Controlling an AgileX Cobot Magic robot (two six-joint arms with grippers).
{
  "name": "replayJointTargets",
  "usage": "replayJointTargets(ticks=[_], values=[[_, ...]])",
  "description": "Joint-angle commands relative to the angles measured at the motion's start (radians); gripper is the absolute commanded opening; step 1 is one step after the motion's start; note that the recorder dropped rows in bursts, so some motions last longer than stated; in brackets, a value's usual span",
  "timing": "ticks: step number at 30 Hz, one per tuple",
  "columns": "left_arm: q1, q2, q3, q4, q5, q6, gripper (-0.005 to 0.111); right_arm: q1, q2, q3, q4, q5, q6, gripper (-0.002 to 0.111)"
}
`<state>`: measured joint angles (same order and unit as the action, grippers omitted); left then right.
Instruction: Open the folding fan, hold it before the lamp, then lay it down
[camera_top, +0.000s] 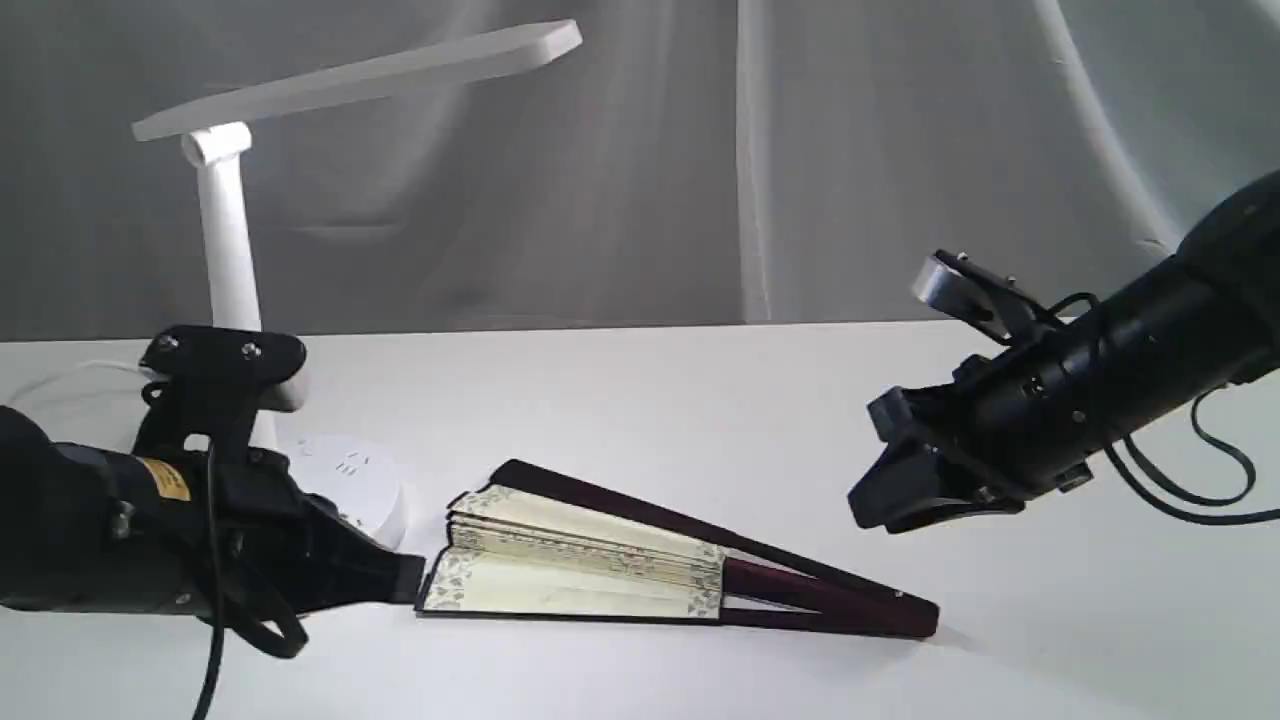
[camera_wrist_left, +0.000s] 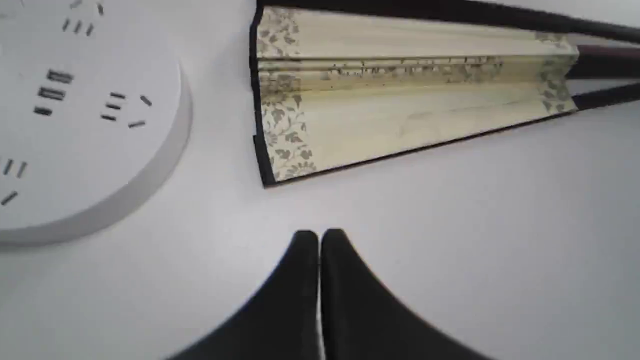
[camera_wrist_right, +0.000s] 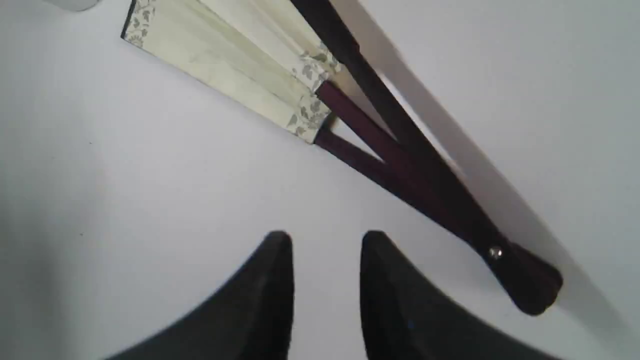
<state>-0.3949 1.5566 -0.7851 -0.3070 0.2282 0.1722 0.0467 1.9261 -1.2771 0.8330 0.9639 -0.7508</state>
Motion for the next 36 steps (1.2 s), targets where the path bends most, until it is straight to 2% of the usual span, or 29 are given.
replayJointTargets(ticks=[1,5,8,12,16,18,22,25,31,35,36], values=[[-0.006,0.029,-0.021,-0.017,0.078,-0.013,0.0,0.004,0.004,-0.011,0.027,-0.027,-0.138,0.025],[-0.006,0.042,-0.072,-0.017,0.186,-0.013,0.0,0.004,0.004,-0.011,0.032,-0.1,-0.197,0.025],[-0.006,0.042,-0.094,-0.028,0.2,-0.013,0.0,0.004,0.004,-0.011,0.027,-0.145,-0.077,0.024],[-0.006,0.042,-0.099,-0.028,0.194,-0.013,0.0,0.004,-0.003,-0.011,-0.076,-0.16,0.105,0.015],[-0.006,0.042,-0.099,-0.024,0.197,-0.013,0.0,0.004,-0.014,-0.014,-0.358,-0.141,0.476,0.004],[-0.006,0.042,-0.099,-0.024,0.199,-0.013,0.0,0.004,-0.016,-0.023,-0.53,-0.112,0.592,0.0],[-0.006,0.042,-0.099,-0.024,0.199,-0.013,0.0,0.004,-0.029,-0.028,-0.768,-0.089,0.724,0.0],[-0.006,0.042,-0.099,-0.024,0.199,-0.013,0.0,0.004,-0.063,-0.026,-0.826,-0.135,0.729,0.0],[-0.006,0.042,-0.099,-0.024,0.187,-0.013,0.0,0.004,-0.203,0.094,-0.862,-0.428,0.727,0.0],[-0.006,0.042,-0.099,-0.024,0.183,-0.013,0.0,0.004,-0.299,0.294,-0.885,-0.73,0.718,0.0],[-0.006,0.042,-0.099,-0.024,0.181,-0.013,0.0,0.004,-0.323,0.351,-0.903,-0.853,0.713,0.0]])
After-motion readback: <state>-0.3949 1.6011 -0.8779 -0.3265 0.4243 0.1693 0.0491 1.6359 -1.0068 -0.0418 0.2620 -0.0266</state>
